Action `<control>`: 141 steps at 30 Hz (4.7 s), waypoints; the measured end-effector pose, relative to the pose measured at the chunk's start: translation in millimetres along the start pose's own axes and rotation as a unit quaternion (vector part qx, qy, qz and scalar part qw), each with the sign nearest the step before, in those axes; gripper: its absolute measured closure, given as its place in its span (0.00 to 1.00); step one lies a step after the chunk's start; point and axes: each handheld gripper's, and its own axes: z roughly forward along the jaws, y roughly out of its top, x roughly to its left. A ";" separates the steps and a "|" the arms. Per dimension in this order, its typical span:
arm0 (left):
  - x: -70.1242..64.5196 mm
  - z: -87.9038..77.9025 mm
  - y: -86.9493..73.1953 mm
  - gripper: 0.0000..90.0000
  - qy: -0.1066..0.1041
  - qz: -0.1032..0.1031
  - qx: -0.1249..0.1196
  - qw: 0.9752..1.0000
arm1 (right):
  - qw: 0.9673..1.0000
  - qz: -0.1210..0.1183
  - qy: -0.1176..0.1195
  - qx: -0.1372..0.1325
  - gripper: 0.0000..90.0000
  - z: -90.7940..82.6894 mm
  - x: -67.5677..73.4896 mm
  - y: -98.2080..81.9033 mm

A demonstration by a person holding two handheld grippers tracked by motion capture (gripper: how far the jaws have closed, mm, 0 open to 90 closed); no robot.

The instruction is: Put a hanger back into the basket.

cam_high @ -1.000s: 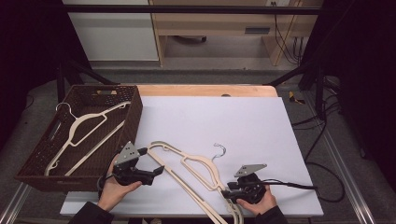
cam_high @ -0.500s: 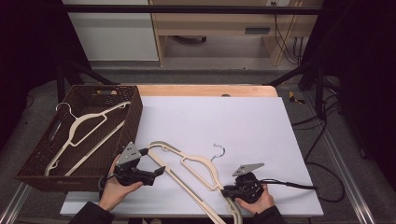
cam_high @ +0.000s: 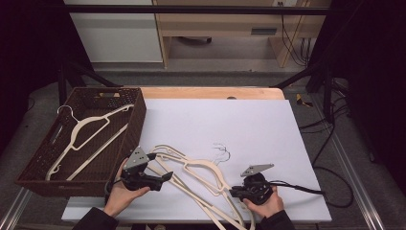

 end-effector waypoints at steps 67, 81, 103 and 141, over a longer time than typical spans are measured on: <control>-49.3 138.7 71.2 0.96 -0.054 -0.049 0.074 0.995 | 0.998 -0.053 0.017 -0.029 0.90 -20.1 5.9 3.2; -61.0 109.2 77.1 0.99 -0.020 -0.054 0.031 0.998 | 0.994 -0.055 0.055 -0.070 0.72 -26.5 7.5 3.8; -71.7 74.8 81.5 0.99 -0.010 -0.034 0.003 0.999 | 0.988 -0.056 0.054 -0.136 0.62 -10.4 24.1 53.9; -33.7 -1.8 65.2 0.20 -0.059 0.093 -0.011 0.994 | 0.979 -0.093 0.126 -0.130 0.97 -40.8 17.6 65.2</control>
